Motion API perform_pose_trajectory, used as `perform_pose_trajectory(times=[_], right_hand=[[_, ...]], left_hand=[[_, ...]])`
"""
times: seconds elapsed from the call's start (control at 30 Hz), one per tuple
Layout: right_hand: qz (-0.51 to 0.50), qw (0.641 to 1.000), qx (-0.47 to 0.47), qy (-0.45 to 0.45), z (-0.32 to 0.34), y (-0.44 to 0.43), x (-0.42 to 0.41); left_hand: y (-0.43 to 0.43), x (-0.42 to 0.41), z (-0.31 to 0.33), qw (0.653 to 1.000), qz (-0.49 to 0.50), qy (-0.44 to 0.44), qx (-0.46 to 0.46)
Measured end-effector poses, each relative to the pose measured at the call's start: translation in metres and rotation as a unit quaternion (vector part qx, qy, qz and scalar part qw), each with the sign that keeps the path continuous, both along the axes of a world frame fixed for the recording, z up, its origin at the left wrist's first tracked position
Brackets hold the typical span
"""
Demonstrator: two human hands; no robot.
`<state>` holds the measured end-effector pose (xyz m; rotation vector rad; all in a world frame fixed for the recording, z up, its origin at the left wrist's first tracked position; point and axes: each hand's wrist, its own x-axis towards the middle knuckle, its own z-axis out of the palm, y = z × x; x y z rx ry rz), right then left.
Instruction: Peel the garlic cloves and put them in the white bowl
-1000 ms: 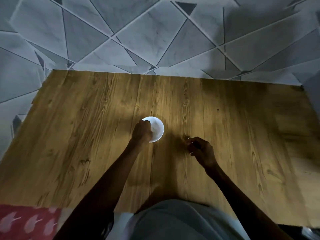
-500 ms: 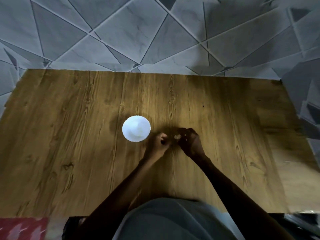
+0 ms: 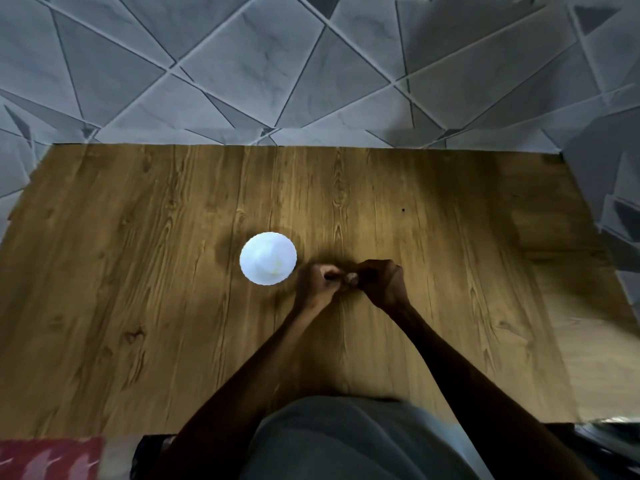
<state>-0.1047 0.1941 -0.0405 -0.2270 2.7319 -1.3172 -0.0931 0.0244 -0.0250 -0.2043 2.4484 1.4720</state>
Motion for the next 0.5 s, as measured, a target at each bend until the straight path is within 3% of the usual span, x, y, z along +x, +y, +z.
perform_pose_trajectory(times=[0.33, 0.5], right_hand=[[0.025, 0.998, 0.053, -0.035, -0.007, 0.006, -0.009], [0.016, 0.997, 0.058, -0.053, -0.005, 0.002, -0.013]], left_hand=[[-0.001, 0.001, -0.005, 1.000, 0.000, -0.002, 0.005], [-0.002, 0.002, -0.005, 0.997, 0.030, -0.054, 0.043]])
